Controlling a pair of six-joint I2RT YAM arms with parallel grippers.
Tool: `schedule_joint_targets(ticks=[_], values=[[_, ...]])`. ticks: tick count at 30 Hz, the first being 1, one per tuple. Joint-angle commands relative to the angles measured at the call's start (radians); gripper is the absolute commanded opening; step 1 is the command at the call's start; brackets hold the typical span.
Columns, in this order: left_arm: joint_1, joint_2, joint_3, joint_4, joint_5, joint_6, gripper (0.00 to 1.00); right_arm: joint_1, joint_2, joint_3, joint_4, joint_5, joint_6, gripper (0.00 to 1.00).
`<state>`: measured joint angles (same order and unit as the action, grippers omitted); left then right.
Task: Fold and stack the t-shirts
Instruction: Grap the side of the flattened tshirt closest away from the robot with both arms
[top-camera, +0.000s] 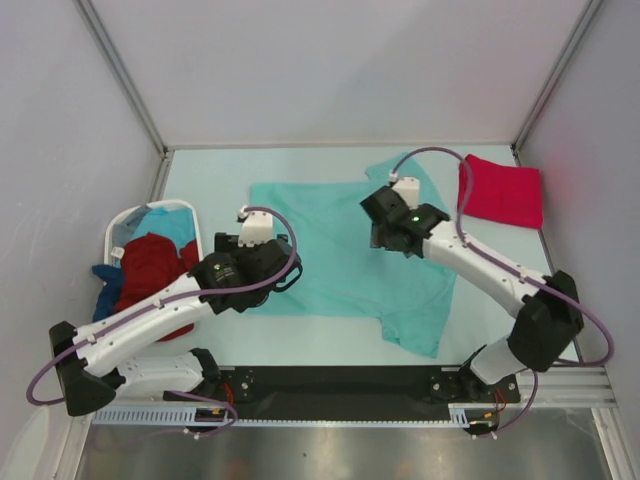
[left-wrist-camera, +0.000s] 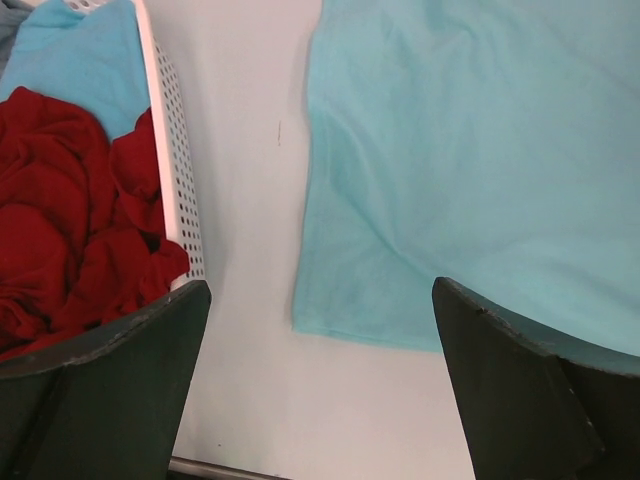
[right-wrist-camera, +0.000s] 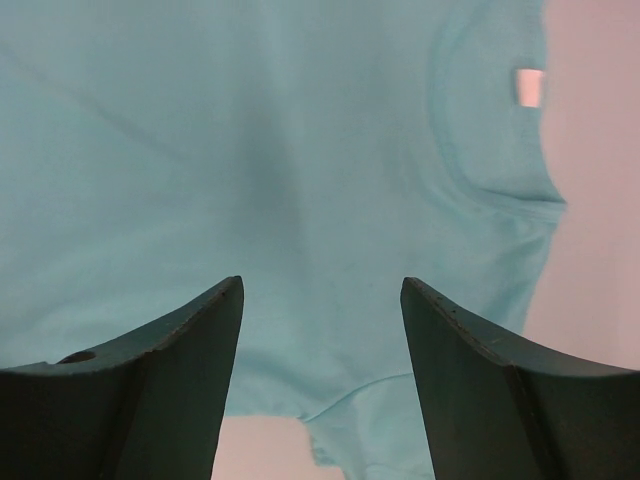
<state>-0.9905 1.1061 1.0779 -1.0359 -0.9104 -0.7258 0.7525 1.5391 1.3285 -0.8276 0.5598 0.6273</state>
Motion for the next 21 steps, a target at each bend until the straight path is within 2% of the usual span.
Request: schedule_joint_targets(ticks=[1, 6, 7, 8, 10, 12, 13, 14, 17, 19, 20, 21], values=[[-0.008, -0.028, 0.028, 0.052, 0.063, 0.014, 1.00, -0.140, -0.205, -0.130, -0.027, 0.043, -0.017, 0.69], [-0.010, -0.135, -0.055, 0.261, 0.180, 0.118, 1.00, -0.179, -0.358, -0.218, 0.007, 0.036, -0.058, 0.72], [-0.010, -0.147, -0.079, 0.292, 0.208, 0.155, 1.00, -0.183, -0.373, -0.225, 0.010, 0.025, -0.064, 0.75], [-0.010, -0.155, -0.081, 0.309, 0.258, 0.173, 1.00, -0.183, -0.391, -0.236, 0.002, 0.019, -0.069, 0.83], [-0.010, -0.118, -0.031, 0.254, 0.274, 0.175, 1.00, -0.174, -0.410, -0.247, -0.022, 0.008, -0.060, 0.90], [-0.010, -0.066, -0.007, 0.200, 0.274, 0.163, 1.00, -0.148, -0.436, -0.271, -0.034, 0.000, -0.038, 0.91], [-0.010, -0.052, -0.007, 0.191, 0.272, 0.142, 1.00, -0.137, -0.445, -0.284, -0.042, 0.003, -0.029, 0.88], [-0.010, -0.045, -0.012, 0.177, 0.274, 0.131, 0.99, -0.125, -0.459, -0.313, -0.041, 0.003, -0.021, 0.77], [-0.011, -0.048, -0.045, 0.159, 0.274, 0.068, 1.00, -0.117, -0.511, -0.356, -0.045, -0.004, 0.009, 0.60], [-0.011, -0.072, -0.067, 0.143, 0.280, 0.020, 0.99, -0.102, -0.542, -0.380, -0.068, -0.009, 0.044, 0.51], [-0.011, -0.078, -0.076, 0.136, 0.286, 0.008, 1.00, -0.085, -0.551, -0.382, -0.076, -0.003, 0.054, 0.44], [-0.011, -0.083, -0.087, 0.128, 0.292, -0.001, 0.99, -0.065, -0.559, -0.371, -0.085, 0.020, 0.064, 0.41]])
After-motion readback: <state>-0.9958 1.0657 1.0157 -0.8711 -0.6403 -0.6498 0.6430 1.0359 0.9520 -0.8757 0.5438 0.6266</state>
